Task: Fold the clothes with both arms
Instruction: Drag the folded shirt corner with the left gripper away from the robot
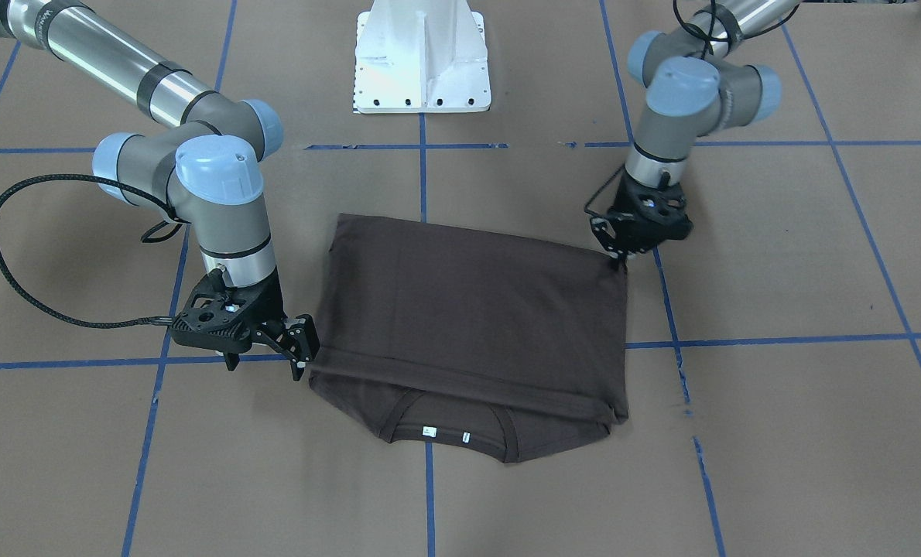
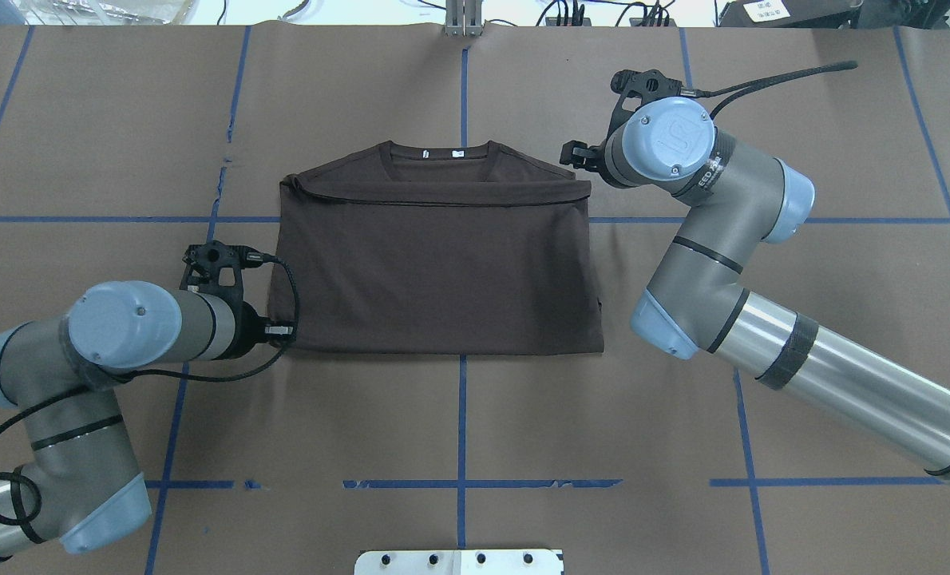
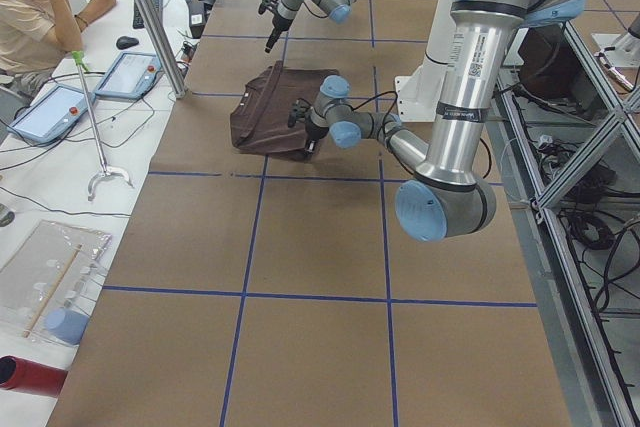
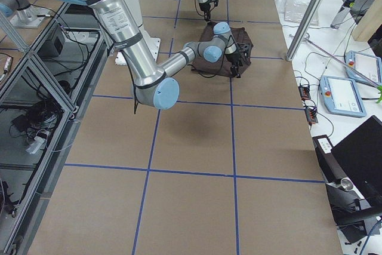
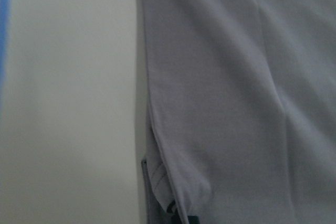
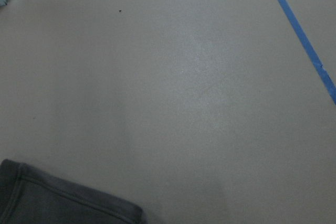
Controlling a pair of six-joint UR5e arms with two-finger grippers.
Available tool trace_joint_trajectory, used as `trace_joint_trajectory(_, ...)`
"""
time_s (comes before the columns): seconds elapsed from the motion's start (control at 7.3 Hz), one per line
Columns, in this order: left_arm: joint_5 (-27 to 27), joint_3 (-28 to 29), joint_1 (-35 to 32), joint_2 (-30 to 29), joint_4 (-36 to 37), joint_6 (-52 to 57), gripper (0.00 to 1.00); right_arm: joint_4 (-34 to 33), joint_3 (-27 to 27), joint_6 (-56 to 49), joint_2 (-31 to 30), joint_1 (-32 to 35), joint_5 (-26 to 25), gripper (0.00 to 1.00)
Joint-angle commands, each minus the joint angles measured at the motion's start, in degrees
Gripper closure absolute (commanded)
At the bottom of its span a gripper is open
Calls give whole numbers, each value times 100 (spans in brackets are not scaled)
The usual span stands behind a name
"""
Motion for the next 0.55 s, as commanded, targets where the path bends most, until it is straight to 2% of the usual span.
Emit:
trace_joint_trajectory(0.0,-3,1309,-1054,-933,-41,942,100,-8,0,3,-9,0,-7,0)
trace_joint_trajectory(0.41,5,3901,-1541,-2455,-1365,1103,100,0,17,47,-18,-9,-16,0)
